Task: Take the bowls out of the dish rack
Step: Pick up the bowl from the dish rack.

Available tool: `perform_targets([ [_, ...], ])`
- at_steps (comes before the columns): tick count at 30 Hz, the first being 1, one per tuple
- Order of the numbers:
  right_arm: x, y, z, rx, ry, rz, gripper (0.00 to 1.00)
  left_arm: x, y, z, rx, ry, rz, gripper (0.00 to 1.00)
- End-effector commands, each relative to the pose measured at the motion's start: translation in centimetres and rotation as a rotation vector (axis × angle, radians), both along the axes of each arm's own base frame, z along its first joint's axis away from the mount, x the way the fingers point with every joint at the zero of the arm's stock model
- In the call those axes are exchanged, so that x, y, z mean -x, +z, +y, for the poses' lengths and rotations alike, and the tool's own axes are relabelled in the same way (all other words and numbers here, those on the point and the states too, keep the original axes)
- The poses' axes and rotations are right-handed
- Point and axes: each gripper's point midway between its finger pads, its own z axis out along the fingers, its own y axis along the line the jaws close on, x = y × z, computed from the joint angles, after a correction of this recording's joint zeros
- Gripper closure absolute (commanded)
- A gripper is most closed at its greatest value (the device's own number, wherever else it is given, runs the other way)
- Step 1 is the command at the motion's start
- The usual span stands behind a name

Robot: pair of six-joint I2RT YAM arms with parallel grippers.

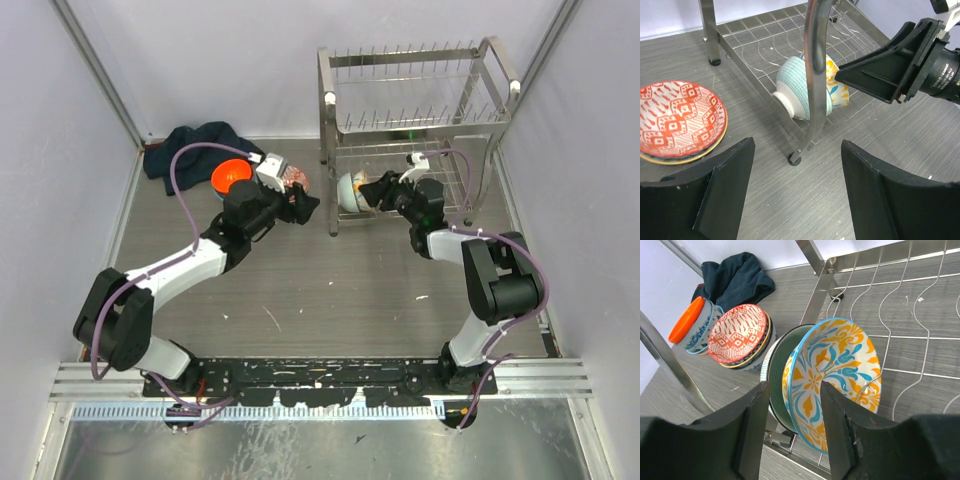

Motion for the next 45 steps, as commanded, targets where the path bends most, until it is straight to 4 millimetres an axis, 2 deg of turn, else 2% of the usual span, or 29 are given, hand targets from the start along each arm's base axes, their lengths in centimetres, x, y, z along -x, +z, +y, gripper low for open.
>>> perform_targets([
  [1, -1.1, 3.6, 0.9, -0.062, 0.041, -0.115, 0.51, 0.8, 0.6, 1.2, 0.025, 0.040, -0.028, 0.23],
  [8, -1.6, 3.3, 1.6, -0.100, 0.074, -0.114, 0.59, 1.6, -0.6, 2.4, 0.026, 0.098, -0.032, 0.25],
  [18, -1.7, 2.7, 1.4, -0.131, 0.067, -0.108, 0.74, 1.9, -1.1, 3.1, 0.006, 0.120, -0.026, 0.26],
  [29, -1.4, 4.0, 1.0, -0.206, 0.076, -0.135, 0.86, 2.5, -1.2, 3.2, -0.015, 0.125, -0.023, 0.27],
  [32, -1.5, 3.6, 0.9, -0.207, 0.077, -0.120, 0.84, 2.6, -1.2, 3.5, -0.023, 0.135, -0.028, 0.27],
  [36, -1.4, 3.2, 0.9, -0.202, 0.080, -0.101, 0.71, 2.8, -1.1, 3.7, -0.028, 0.144, -0.031, 0.27],
  [45, -1.4, 1.7, 1.0, -0.197, 0.082, -0.057, 0.68, 2.7, -1.1, 3.7, -0.031, 0.142, -0.031, 0.27],
])
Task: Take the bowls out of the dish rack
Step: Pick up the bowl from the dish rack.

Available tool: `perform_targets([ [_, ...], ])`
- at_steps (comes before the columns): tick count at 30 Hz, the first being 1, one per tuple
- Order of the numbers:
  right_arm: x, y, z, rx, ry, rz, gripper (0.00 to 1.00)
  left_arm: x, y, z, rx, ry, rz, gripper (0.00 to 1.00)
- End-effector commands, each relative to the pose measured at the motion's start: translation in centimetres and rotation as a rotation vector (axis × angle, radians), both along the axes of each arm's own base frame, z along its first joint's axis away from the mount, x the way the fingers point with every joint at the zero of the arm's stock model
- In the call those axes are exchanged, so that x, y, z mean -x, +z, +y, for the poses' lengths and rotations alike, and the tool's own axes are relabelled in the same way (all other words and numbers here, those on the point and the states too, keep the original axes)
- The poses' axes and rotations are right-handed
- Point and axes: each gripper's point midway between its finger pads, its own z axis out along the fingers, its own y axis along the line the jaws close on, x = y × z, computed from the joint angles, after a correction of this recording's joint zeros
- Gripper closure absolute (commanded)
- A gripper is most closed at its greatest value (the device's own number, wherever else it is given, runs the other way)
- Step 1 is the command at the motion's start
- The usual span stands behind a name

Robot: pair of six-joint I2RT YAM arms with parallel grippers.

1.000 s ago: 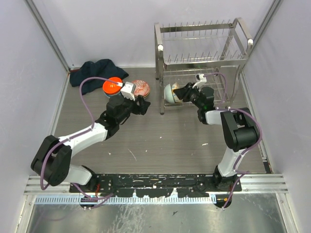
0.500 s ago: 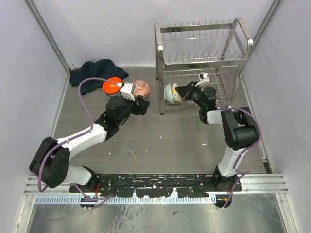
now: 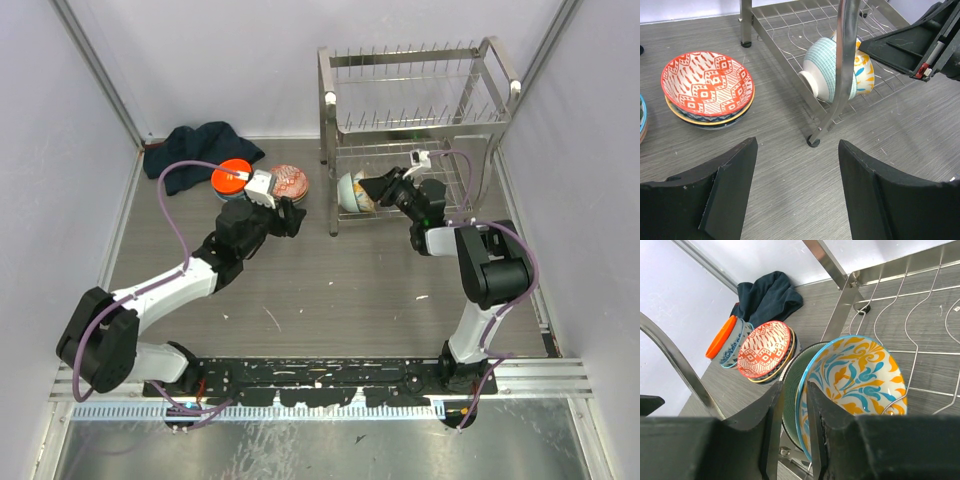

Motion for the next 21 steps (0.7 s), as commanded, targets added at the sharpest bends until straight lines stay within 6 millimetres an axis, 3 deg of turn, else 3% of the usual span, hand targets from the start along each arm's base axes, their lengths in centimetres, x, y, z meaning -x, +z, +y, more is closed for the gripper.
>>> perform_targets([
  [1, -0.2, 0.6, 0.1, -0.009, 0.013, -0.039, 0.69, 0.2, 0.6, 0.3, -0.002, 0.010, -0.027, 0.27],
  [15, -0.2, -0.1, 0.1, -0.030, 0.010, -0.024, 0.89, 0.1, 0.4, 0.3, -0.007, 0.014, -0.028, 0.27],
  [21, 0.2, 1.6, 0.1, -0.097, 0.014, -0.056, 0.97, 0.1, 0.4, 0.5, -0.014, 0.022, -0.029, 0.27],
])
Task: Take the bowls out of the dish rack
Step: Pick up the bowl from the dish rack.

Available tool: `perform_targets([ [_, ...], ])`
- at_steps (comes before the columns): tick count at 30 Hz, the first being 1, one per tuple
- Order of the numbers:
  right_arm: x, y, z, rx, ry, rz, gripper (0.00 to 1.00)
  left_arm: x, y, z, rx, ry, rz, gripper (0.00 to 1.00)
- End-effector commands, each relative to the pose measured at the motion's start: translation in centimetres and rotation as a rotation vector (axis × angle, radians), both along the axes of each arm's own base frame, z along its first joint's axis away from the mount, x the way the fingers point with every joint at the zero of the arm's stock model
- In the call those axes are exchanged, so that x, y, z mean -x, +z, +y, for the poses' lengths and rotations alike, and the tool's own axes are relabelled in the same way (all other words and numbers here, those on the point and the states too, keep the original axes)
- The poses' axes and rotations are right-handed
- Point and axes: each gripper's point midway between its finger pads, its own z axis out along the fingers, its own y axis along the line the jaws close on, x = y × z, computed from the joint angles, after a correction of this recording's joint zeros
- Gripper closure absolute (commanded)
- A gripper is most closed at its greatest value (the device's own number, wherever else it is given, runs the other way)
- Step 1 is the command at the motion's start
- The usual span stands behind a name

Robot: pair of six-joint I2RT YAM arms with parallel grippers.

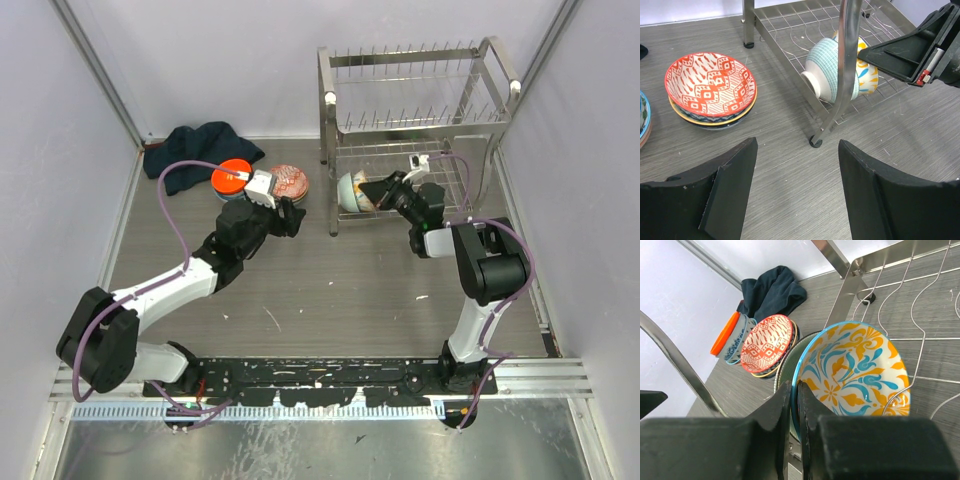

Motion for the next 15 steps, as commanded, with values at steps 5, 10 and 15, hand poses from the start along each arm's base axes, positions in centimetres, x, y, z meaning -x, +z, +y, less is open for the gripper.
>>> perform_targets([
  [5, 0.1, 4.6, -0.3, -0.129, 0.001, -0.113, 0.98, 0.2, 0.5, 0.6, -0.004, 0.021, -0.027, 0.27],
  [10, 0.5, 6.1, -0.3, -0.173, 0.004, -0.134, 0.99, 0.3, 0.6, 0.8, -0.002, 0.024, -0.030, 0.27],
  [15, 0.7, 7.5, -0.3, -0.214, 0.008, -0.156, 0.99, 0.4, 0.8, 0.9, 0.000, 0.027, -0.035, 0.27],
])
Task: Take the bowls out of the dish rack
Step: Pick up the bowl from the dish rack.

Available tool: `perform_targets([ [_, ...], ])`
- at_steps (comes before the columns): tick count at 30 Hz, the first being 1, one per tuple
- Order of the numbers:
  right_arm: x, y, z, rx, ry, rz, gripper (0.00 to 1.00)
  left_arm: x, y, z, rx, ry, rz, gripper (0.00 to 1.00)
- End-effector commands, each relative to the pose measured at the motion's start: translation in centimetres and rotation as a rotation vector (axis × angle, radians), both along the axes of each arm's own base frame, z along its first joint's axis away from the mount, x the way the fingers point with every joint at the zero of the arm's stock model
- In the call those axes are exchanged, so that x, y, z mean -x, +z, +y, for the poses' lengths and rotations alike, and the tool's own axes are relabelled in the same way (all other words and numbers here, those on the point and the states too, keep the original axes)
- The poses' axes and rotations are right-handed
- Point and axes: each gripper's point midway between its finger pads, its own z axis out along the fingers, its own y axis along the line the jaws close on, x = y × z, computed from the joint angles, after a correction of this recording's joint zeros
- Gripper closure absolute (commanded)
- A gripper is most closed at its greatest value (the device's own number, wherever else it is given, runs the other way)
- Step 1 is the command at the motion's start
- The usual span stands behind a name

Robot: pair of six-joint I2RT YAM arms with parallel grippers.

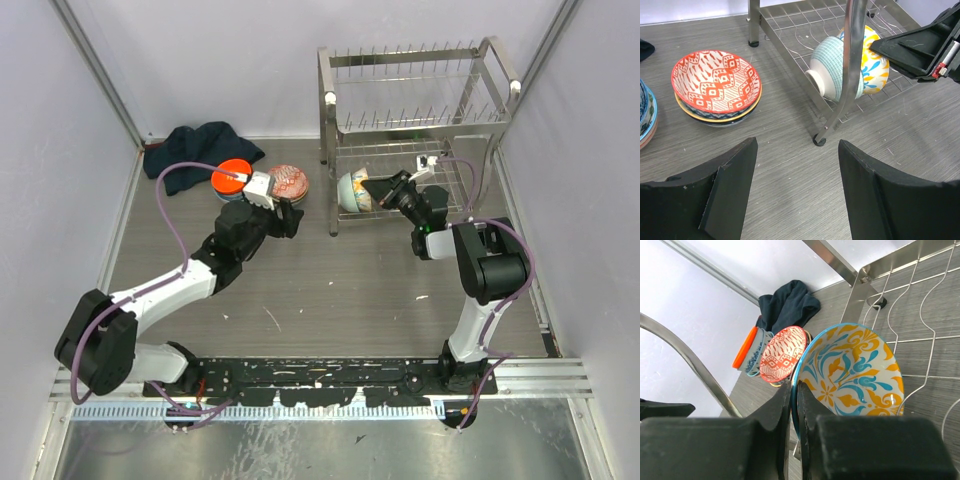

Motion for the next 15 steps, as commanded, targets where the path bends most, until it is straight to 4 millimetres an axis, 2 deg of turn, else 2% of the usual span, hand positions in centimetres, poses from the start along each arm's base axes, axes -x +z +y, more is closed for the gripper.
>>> perform_targets([
  [1, 0.4, 6.4, 0.0, -0.091, 0.010, -0.187, 0.99, 0.2, 1.1, 0.5, 0.009, 0.015, -0.034, 0.27],
  [15, 0.8, 8.0, -0.2, -0.251, 0.037, -0.198, 0.99, 0.3, 1.2, 0.7, 0.013, 0.022, -0.041, 0.28],
])
